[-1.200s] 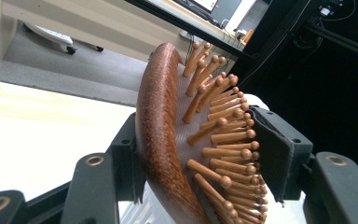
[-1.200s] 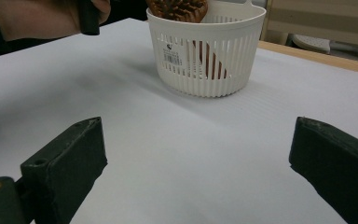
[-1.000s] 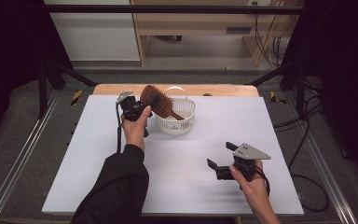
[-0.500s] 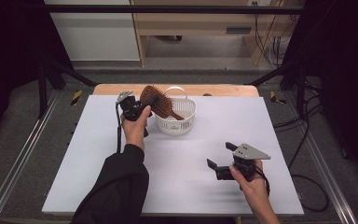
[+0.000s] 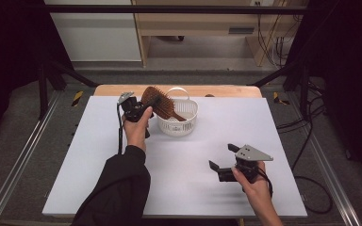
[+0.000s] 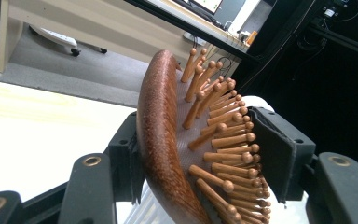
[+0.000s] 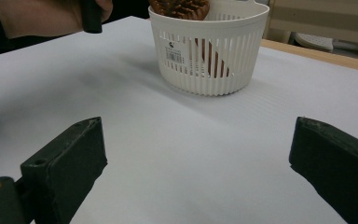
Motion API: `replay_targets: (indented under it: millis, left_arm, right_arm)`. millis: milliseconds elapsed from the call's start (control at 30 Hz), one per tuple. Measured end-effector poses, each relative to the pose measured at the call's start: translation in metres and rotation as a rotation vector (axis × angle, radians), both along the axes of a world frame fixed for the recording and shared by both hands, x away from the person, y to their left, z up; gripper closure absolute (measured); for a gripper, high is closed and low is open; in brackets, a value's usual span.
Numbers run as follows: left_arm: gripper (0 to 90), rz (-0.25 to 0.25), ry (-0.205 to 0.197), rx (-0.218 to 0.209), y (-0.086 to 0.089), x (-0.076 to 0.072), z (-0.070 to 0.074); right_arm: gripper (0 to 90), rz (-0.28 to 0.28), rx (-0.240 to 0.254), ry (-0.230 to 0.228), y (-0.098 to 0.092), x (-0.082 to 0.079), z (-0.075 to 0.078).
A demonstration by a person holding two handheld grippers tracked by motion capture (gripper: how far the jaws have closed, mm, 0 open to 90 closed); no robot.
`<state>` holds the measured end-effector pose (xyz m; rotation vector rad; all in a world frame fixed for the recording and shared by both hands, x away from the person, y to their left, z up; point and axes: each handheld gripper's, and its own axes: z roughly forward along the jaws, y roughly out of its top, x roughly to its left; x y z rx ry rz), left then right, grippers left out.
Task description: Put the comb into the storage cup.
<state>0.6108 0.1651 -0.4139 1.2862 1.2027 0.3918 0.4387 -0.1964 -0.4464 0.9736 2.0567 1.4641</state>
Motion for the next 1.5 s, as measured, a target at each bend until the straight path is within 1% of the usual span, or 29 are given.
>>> replay_targets:
  millis: [500,533,1133,1333,1500]
  left_arm:
    - [36.6,0.011,0.006,0.003,0.0017,0.0,-0.0005]
    - [36.0,0.014,0.01,0.01,0.0019,0.0,-0.0009]
    - [32.8,0.016,0.002,0.02,0.0038,-0.0002,-0.0017]
    - [30.0,0.019,-0.006,0.045,0.0038,-0.0012,-0.0015]
    - [25.3,0.025,-0.002,0.04,0.0056,-0.0012,-0.0019]
  right_arm:
    - [4.2,0.005,-0.002,0.005,0.0007,-0.0001,-0.0004]
    - [4.1,0.004,-0.002,0.005,0.0007,-0.0001,-0.0004]
    - [4.2,0.01,-0.004,0.006,0.0014,0.0,-0.0007]
    - [4.1,0.01,-0.005,0.006,0.0015,0.0,-0.0007]
    - [4.2,0.011,-0.005,0.004,0.0017,0.0001,-0.0008]
